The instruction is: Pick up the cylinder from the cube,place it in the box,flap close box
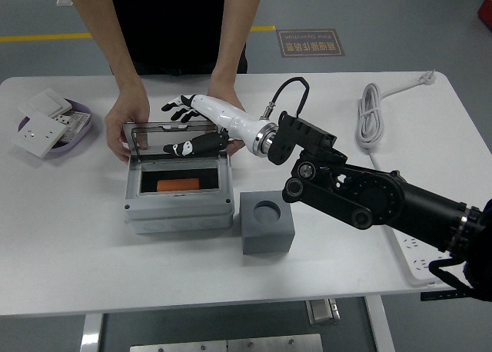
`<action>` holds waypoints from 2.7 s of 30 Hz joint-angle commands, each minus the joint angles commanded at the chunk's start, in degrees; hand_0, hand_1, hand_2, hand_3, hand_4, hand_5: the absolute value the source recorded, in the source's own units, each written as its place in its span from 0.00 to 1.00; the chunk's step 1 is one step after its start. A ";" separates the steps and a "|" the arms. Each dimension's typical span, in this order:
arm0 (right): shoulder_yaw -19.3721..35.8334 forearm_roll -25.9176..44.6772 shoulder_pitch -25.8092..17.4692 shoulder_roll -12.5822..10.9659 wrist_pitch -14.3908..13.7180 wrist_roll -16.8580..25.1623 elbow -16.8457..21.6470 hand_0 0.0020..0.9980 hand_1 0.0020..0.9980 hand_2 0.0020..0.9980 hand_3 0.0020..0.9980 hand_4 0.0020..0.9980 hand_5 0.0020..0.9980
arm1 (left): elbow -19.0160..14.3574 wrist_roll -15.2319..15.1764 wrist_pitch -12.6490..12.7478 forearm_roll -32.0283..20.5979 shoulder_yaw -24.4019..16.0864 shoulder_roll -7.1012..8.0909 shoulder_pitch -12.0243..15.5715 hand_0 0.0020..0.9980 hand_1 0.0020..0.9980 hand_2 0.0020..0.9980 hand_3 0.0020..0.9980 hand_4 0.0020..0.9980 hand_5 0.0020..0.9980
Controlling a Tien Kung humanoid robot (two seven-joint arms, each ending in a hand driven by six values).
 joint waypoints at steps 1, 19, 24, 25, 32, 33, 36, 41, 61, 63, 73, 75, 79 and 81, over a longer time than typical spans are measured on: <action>-0.02 0.00 -0.05 -0.07 -0.04 0.01 0.09 0.81 0.72 0.74 0.82 0.83 0.37 | 0.00 -0.01 0.00 0.03 -0.03 -0.01 0.00 0.61 0.60 0.58 0.57 0.59 0.18; -1.50 -1.62 -2.11 -3.80 -1.44 -0.67 7.23 0.80 0.72 0.73 0.81 0.82 0.37 | 0.00 -0.06 0.10 -0.13 -0.15 -0.09 0.26 0.61 0.60 0.58 0.57 0.59 0.18; -1.36 -1.81 -2.45 -4.72 -1.87 -0.78 8.48 0.80 0.72 0.73 0.81 0.82 0.37 | 0.00 -0.05 0.16 -0.47 0.16 -0.14 0.43 0.61 0.60 0.58 0.57 0.59 0.18; -1.37 -1.82 -2.48 -4.84 -1.94 -0.80 8.64 0.80 0.72 0.73 0.81 0.82 0.37 | 0.00 -0.05 0.17 -0.54 0.20 -0.15 0.45 0.61 0.60 0.58 0.57 0.59 0.18; -1.61 -1.69 -2.94 -6.16 -2.50 -1.04 10.64 0.80 0.72 0.73 0.81 0.82 0.37 | 0.00 -0.03 0.26 -0.74 0.35 -0.23 0.64 0.61 0.60 0.58 0.57 0.59 0.18; -1.63 -1.65 -2.99 -6.28 -2.53 -1.07 10.81 0.80 0.72 0.73 0.81 0.82 0.37 | 0.00 -0.04 0.28 -0.80 0.38 -0.24 0.64 0.61 0.60 0.58 0.57 0.59 0.18; -1.84 -1.38 -3.24 -6.67 -2.62 -1.15 11.22 0.79 0.71 0.73 0.80 0.82 0.37 | 0.00 -0.08 0.31 -0.96 0.47 -0.26 0.61 0.61 0.60 0.58 0.57 0.59 0.18; -2.15 -0.99 -3.85 -7.40 -2.77 -1.22 12.05 0.78 0.71 0.74 0.80 0.81 0.37 | 0.00 -0.14 0.37 -1.35 0.65 -0.30 0.60 0.61 0.60 0.57 0.57 0.59 0.17; -1.63 9.49 -8.11 -12.11 -2.36 0.25 16.22 0.78 0.71 0.74 0.80 0.78 0.34 | 0.00 -0.14 0.57 -1.72 0.68 -0.52 1.13 0.61 0.60 0.57 0.57 0.58 0.17; -1.53 10.00 -8.22 -12.15 -2.43 0.36 16.53 0.78 0.71 0.74 0.80 0.78 0.34 | 0.00 -0.15 0.57 -1.68 0.68 -0.54 1.12 0.61 0.60 0.57 0.57 0.58 0.17; -1.57 10.07 -8.44 -12.22 -1.79 0.23 17.22 0.78 0.71 0.75 0.80 0.74 0.34 | 0.00 -0.05 0.65 -1.53 0.45 -0.58 1.22 0.61 0.59 0.57 0.57 0.58 0.17; -1.65 9.92 -8.42 -12.25 -1.53 0.16 17.30 0.78 0.71 0.75 0.80 0.74 0.34 | 0.00 -0.03 0.68 -1.48 0.38 -0.58 1.23 0.61 0.59 0.57 0.57 0.58 0.17; -1.84 9.70 -8.31 -12.30 -1.20 0.08 17.49 0.77 0.71 0.76 0.80 0.71 0.34 | 0.00 -0.04 0.77 -1.51 0.35 -0.55 1.17 0.61 0.59 0.57 0.57 0.58 0.16; -1.91 9.60 -8.25 -12.31 -0.99 0.03 17.56 0.77 0.71 0.76 0.80 0.71 0.34 | 0.00 -0.03 0.82 -1.48 0.30 -0.54 1.14 0.61 0.59 0.57 0.57 0.58 0.16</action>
